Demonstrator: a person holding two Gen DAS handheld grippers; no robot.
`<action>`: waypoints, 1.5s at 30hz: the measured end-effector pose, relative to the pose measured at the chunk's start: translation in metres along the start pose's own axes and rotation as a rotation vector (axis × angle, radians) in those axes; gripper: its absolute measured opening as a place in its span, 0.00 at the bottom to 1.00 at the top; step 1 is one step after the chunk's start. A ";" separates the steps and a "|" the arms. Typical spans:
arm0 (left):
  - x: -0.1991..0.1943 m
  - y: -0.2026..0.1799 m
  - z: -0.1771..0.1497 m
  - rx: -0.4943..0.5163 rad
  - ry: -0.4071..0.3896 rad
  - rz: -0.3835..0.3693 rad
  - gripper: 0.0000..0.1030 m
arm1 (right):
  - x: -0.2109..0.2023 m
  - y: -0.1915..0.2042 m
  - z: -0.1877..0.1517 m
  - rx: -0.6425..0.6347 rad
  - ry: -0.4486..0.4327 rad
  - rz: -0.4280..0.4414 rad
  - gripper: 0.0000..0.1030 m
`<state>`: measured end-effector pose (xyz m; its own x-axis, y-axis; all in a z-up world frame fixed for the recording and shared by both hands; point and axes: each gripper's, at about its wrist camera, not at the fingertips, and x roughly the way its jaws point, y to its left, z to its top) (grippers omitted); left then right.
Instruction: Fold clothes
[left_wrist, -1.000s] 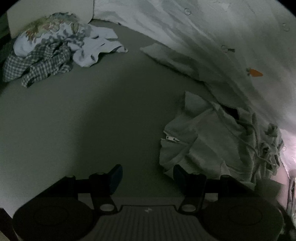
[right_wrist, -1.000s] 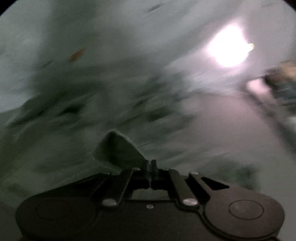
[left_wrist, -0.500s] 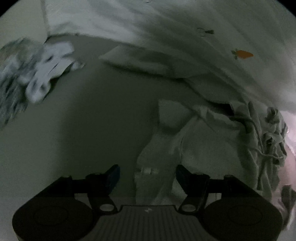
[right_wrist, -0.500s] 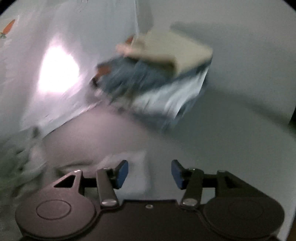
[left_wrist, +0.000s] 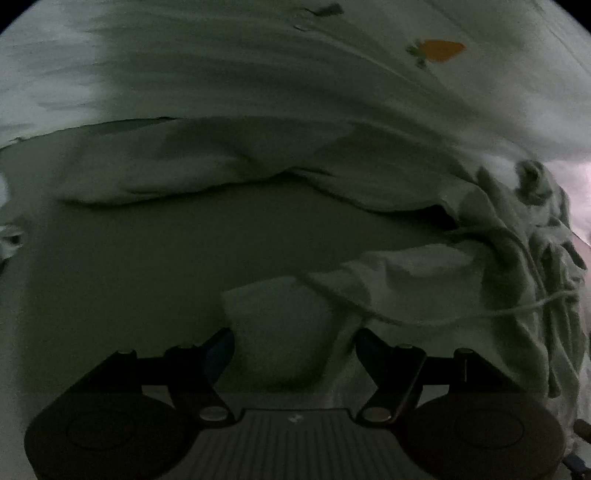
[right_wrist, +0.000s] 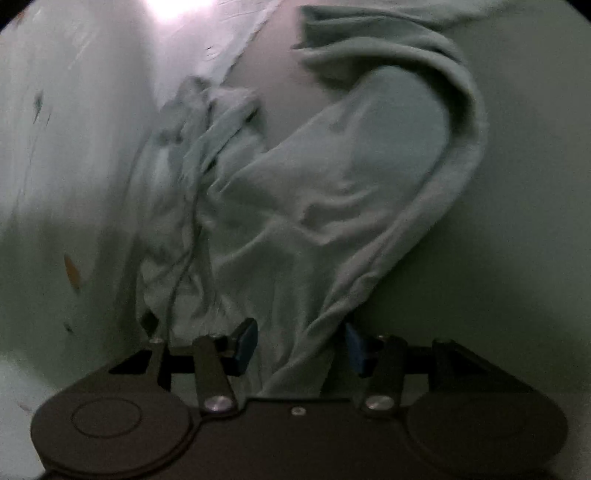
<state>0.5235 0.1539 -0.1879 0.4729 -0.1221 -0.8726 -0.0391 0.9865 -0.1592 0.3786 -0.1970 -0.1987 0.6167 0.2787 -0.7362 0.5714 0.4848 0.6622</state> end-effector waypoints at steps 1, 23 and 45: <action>0.003 -0.001 -0.001 0.007 -0.003 -0.015 0.59 | 0.004 0.004 -0.001 0.000 0.017 0.002 0.51; -0.196 0.025 -0.192 -0.305 -0.168 0.007 0.10 | -0.110 -0.020 0.000 -0.248 -0.128 0.151 0.06; -0.241 -0.031 -0.325 -0.445 -0.092 0.220 0.34 | -0.158 -0.074 0.036 -0.699 -0.193 -0.104 0.39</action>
<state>0.1243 0.1170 -0.1223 0.4864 0.1137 -0.8663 -0.5089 0.8429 -0.1751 0.2582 -0.3064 -0.1260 0.6992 0.0822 -0.7102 0.1935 0.9345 0.2987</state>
